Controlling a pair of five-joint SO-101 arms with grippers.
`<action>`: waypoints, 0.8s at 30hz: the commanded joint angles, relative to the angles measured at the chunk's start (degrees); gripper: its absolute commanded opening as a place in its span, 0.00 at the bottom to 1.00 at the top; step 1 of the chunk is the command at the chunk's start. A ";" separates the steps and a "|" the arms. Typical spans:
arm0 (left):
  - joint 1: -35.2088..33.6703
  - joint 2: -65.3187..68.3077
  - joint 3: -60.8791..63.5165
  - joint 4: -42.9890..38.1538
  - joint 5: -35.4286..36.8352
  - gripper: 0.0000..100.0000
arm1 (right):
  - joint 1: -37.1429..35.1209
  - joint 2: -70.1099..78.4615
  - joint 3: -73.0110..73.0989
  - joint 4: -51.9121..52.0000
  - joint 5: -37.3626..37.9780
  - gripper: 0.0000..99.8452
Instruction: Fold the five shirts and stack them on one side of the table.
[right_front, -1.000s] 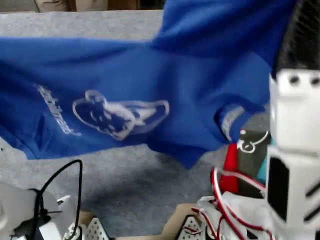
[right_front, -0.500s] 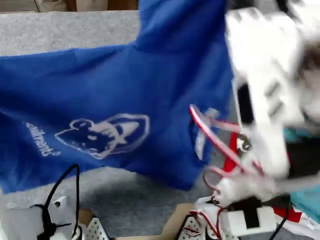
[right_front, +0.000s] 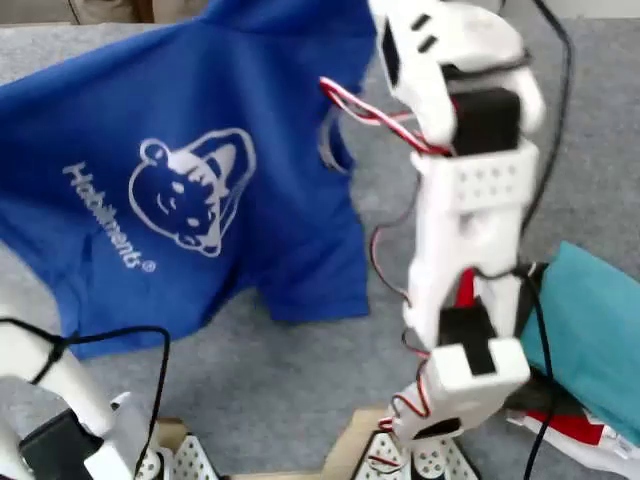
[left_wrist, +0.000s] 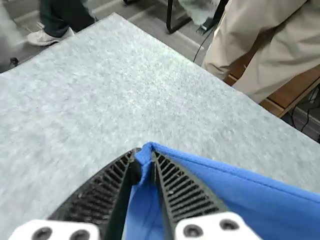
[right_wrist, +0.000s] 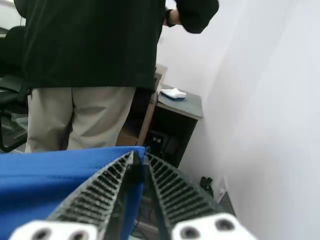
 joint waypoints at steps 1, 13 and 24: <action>-0.26 -0.40 12.31 -22.33 0.62 0.02 | -0.04 4.97 -0.31 -6.59 0.09 0.00; 5.27 1.27 27.87 -51.87 -0.97 0.02 | -2.51 16.66 -0.48 -11.43 0.09 0.00; 3.60 9.71 22.86 -45.71 -7.12 0.02 | -2.15 16.40 -1.27 -5.89 0.35 0.00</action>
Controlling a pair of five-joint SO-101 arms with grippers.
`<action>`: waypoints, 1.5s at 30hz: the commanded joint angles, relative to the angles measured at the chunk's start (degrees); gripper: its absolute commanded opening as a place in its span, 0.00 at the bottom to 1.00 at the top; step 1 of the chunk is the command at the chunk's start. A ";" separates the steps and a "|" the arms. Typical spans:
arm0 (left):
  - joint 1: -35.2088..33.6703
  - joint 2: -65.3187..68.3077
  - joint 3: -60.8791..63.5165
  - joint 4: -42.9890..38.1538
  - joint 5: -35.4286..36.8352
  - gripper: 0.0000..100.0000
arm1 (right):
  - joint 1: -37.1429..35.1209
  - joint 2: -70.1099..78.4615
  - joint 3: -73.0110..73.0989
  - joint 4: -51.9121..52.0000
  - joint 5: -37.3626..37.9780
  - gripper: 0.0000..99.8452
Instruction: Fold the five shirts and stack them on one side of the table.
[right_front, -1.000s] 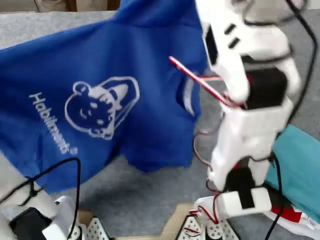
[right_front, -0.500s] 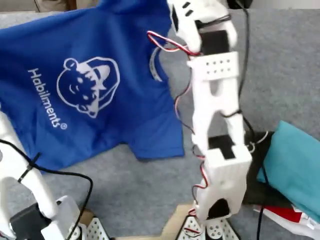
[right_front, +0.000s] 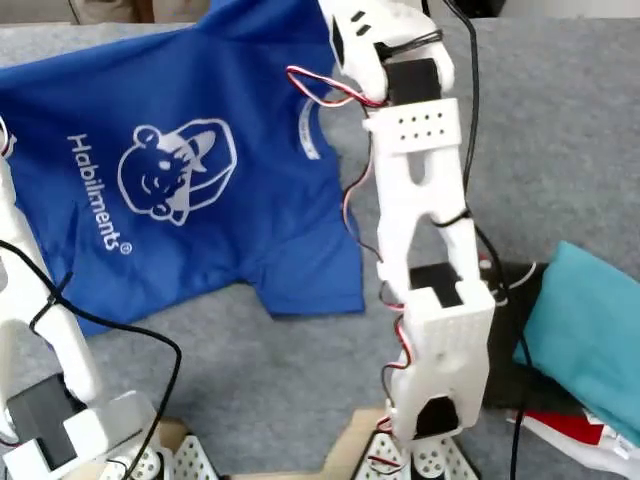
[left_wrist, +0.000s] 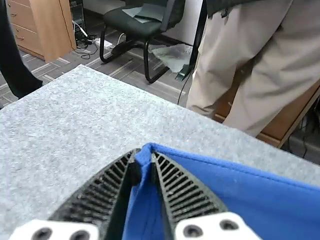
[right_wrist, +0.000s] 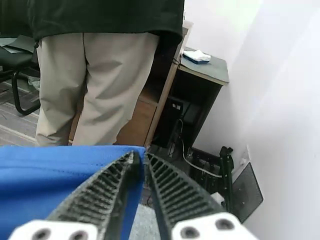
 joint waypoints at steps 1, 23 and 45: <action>-1.49 -0.40 -3.60 3.87 -2.81 0.02 | -0.04 -0.92 -2.33 5.01 0.44 0.00; -1.93 -11.56 -0.44 38.42 -13.10 0.02 | -0.31 -1.89 -19.12 57.14 22.77 0.00; -9.05 -11.74 22.33 18.73 -13.27 0.02 | -1.01 -10.33 -1.10 62.07 30.42 0.00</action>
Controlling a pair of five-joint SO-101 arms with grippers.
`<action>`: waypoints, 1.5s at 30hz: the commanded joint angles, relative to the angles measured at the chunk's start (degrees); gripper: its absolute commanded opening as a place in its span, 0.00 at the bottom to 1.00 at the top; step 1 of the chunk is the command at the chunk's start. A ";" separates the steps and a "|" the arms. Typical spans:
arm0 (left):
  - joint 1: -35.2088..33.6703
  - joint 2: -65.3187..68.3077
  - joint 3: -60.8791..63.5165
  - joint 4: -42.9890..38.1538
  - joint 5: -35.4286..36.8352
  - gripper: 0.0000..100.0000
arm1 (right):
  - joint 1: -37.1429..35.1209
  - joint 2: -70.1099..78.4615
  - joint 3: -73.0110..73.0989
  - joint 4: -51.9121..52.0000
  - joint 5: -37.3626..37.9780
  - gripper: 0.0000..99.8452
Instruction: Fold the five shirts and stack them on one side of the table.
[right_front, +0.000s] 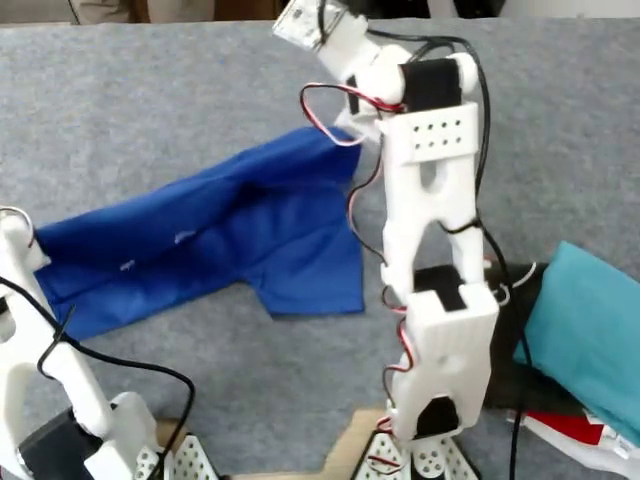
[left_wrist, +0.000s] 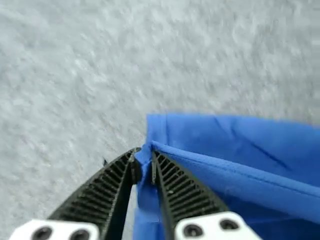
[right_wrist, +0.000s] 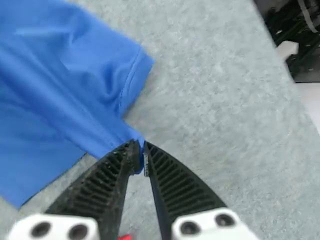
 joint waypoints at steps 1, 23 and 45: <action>-1.58 -1.27 -4.13 -3.08 -0.44 0.02 | -1.45 -8.92 7.16 0.79 0.79 0.00; 3.43 7.25 -8.35 3.78 -7.91 0.02 | 3.38 -13.49 26.68 -9.41 0.26 0.00; -0.79 -16.04 23.30 -8.26 -11.25 0.02 | 1.36 -32.04 65.98 -19.34 7.12 0.00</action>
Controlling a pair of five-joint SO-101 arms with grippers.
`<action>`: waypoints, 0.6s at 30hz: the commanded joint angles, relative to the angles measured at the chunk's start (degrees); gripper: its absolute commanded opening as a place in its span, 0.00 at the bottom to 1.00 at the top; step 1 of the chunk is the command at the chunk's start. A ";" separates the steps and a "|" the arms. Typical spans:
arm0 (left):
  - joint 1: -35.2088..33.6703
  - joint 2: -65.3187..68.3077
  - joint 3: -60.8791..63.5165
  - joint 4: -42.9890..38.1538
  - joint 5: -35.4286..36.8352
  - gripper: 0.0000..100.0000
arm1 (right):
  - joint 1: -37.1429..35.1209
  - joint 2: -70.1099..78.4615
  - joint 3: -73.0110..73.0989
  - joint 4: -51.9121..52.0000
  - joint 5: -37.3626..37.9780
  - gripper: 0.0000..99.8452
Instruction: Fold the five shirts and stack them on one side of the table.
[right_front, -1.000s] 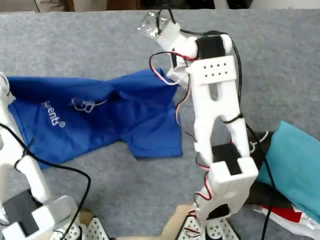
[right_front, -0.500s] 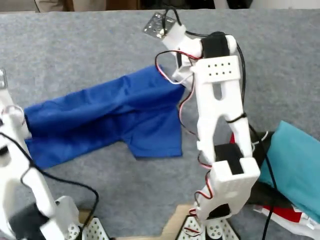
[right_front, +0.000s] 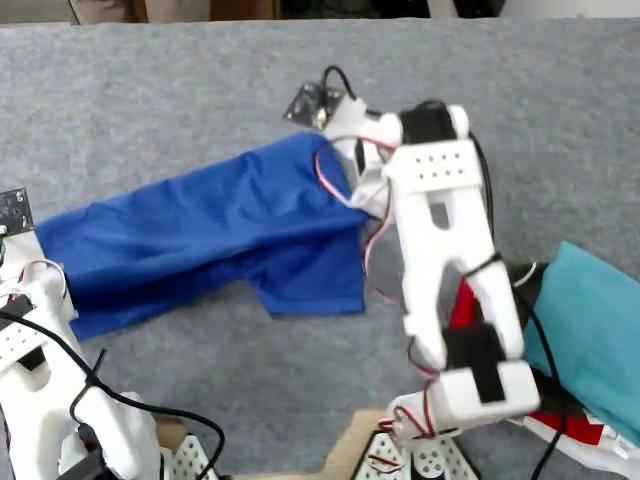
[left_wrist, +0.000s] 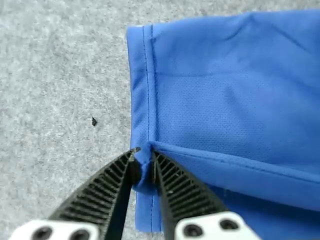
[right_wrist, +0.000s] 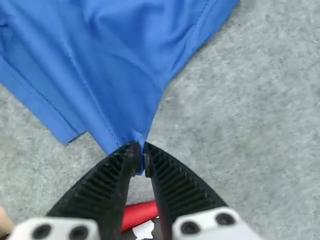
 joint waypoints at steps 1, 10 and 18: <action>-0.70 -1.54 -1.32 -0.79 0.00 0.02 | -0.92 -8.66 11.21 -5.36 0.62 0.00; -1.23 -1.63 0.97 -0.35 -0.62 0.02 | -0.22 -16.04 29.85 -14.77 0.26 0.00; -1.58 -2.15 7.91 -0.79 -6.07 0.02 | 0.48 -15.78 35.65 -16.97 1.67 0.00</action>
